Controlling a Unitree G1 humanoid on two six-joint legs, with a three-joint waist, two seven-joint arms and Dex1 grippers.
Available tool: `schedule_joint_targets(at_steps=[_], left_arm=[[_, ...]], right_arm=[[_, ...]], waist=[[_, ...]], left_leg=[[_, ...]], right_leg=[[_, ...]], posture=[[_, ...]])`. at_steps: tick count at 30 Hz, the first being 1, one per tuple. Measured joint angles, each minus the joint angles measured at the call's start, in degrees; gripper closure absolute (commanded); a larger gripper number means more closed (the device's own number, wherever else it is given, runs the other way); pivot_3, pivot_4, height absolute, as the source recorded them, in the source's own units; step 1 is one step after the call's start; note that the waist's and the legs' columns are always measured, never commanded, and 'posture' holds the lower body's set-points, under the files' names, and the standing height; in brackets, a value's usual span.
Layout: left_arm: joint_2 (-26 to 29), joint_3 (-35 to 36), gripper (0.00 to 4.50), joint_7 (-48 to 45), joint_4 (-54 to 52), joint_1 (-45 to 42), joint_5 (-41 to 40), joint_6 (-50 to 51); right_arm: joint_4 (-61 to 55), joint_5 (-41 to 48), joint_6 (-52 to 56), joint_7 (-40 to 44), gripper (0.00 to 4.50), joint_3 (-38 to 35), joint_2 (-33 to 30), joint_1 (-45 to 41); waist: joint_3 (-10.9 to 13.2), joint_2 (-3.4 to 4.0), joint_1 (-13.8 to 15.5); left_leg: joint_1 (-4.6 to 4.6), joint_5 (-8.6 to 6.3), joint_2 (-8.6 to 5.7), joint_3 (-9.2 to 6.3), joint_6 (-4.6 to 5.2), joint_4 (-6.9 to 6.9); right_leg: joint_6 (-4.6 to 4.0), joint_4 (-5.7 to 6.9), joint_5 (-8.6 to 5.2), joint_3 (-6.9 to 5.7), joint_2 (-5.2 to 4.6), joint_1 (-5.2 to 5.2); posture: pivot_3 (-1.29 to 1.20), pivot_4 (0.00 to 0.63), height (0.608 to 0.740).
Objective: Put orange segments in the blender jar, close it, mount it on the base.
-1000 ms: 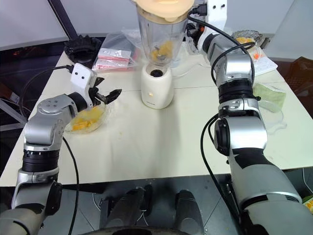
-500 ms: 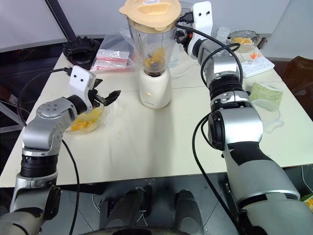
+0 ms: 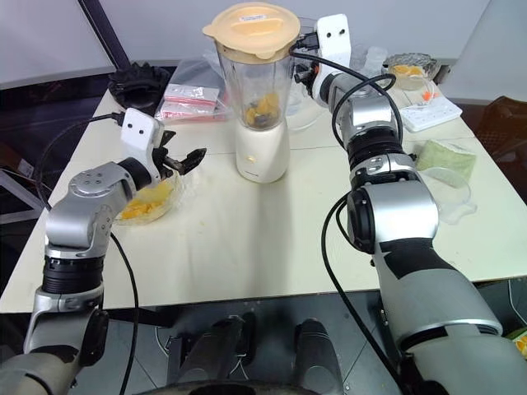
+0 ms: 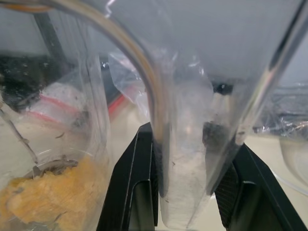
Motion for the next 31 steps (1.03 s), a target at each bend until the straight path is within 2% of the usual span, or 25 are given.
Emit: schedule_joint_targets(at_steps=[6,8,12,16,18,24,28,31], left_arm=[[-1.22,-1.94,0.24,0.04,1.22,-0.28,-0.16,-1.0],[-1.55,-1.95,0.22,0.05,1.36,-1.08,-0.19,-1.2],[-1.81,-1.95,0.22,0.02,1.72,-1.65,-0.64,-1.76],[-1.92,-1.95,0.22,-0.03,2.4,-1.64,-0.88,-2.18],[-2.01,-1.95,0.22,-0.16,2.47,-1.65,-1.27,-2.34],[-2.36,-1.82,0.22,-0.5,2.25,-0.99,-2.49,-2.6],[-2.66,-1.42,0.22,-1.13,0.34,2.25,-3.89,-3.2],[-2.09,-1.39,0.22,-2.66,-1.59,5.06,-5.74,-1.96]], right_arm=[[0.59,-0.47,1.01,0.19,3.57,0.09,0.18,-0.72],[0.65,-0.82,1.06,-0.03,2.51,0.3,0.18,-0.72],[1.9,-2.62,2.24,-1.26,0.75,1.14,0.23,2.1],[-1.54,-3.19,2.81,-3.05,0.75,1.38,-0.6,7.11],[-9.24,-3.15,5.02,-3.12,0.75,1.53,-1.25,10.84],[-45.81,-1.72,19.59,-1.0,0.75,2.61,-2.11,29.14],[-71.19,3.68,27.54,5.56,0.75,4.1,-4.95,45.72],[-82.09,7.54,29.1,9.02,0.75,3.18,-6.83,57.23]], waist=[[-0.02,-0.01,-0.16],[-0.02,-0.01,-0.15],[-0.03,-0.02,-0.17],[-0.03,-0.02,-0.29],[-0.03,-0.02,-0.28],[-0.03,-0.03,-0.06],[-0.05,-0.05,0.22],[-0.06,-0.08,0.28]], left_leg=[[0.02,0.01,0.0,0.0,0.01,-0.01],[0.03,0.01,0.0,0.0,0.01,-0.01],[0.02,0.02,0.0,0.01,0.02,-0.02],[0.02,0.04,0.0,0.02,0.05,-0.03],[0.02,0.04,0.01,0.02,0.05,-0.04],[0.02,0.05,0.02,0.01,0.06,0.02],[0.01,0.03,0.02,0.0,0.08,0.01],[0.03,0.01,0.02,0.0,0.06,0.08]], right_leg=[[0.0,0.01,0.0,0.0,0.0,0.0],[0.0,0.01,0.0,0.0,0.0,0.0],[0.0,0.01,0.0,0.01,0.0,-0.01],[0.0,0.01,0.0,0.04,0.0,-0.03],[0.0,0.02,0.0,0.04,0.01,-0.04],[0.0,0.05,0.0,0.05,0.01,-0.03],[0.0,0.01,0.0,0.04,-0.01,-0.01],[-0.01,-0.03,-0.01,0.01,-0.04,0.1]], posture=[[0.0,0.15,0.74],[0.0,0.15,0.74],[0.0,0.15,0.74],[0.0,0.15,0.74],[0.0,0.15,0.74],[0.0,0.15,0.74],[0.0,0.15,0.74],[0.0,0.15,0.74]])
